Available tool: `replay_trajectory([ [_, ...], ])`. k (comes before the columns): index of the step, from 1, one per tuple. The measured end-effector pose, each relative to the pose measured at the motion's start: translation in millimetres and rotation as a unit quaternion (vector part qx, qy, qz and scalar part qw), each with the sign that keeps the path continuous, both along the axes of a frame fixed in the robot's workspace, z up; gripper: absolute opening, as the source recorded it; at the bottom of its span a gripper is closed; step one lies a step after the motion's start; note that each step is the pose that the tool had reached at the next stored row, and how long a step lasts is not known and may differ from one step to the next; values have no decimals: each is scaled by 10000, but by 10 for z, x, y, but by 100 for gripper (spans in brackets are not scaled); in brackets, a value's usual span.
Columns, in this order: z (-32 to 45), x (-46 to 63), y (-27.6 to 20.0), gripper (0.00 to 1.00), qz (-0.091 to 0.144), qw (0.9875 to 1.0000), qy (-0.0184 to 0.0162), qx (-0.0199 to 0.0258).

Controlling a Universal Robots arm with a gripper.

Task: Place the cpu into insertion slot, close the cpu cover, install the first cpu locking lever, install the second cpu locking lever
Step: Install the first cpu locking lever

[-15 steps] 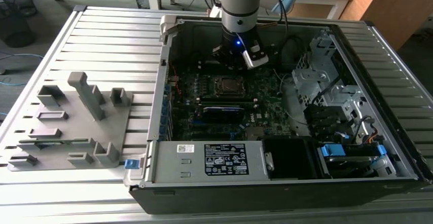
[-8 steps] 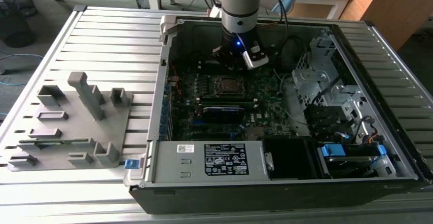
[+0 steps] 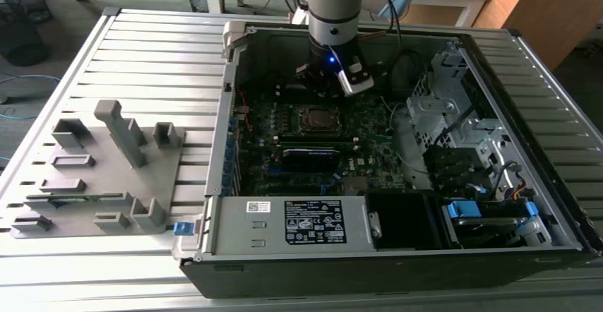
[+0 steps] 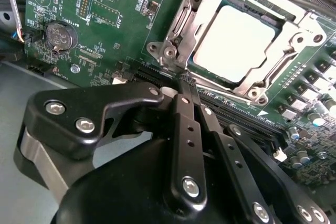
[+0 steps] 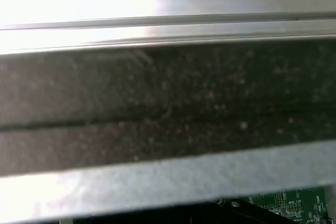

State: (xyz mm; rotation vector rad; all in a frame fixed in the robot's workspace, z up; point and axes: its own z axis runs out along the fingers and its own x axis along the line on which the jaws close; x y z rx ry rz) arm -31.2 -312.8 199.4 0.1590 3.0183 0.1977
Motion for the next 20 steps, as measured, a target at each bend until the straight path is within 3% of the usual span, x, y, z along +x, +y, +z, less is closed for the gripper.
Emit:
replay_trajectory([
  [13,-4,1,127,11,-11,10000,-2,-54],
  [20,-3,0,130,11,-12,10000,-1,-58],
])
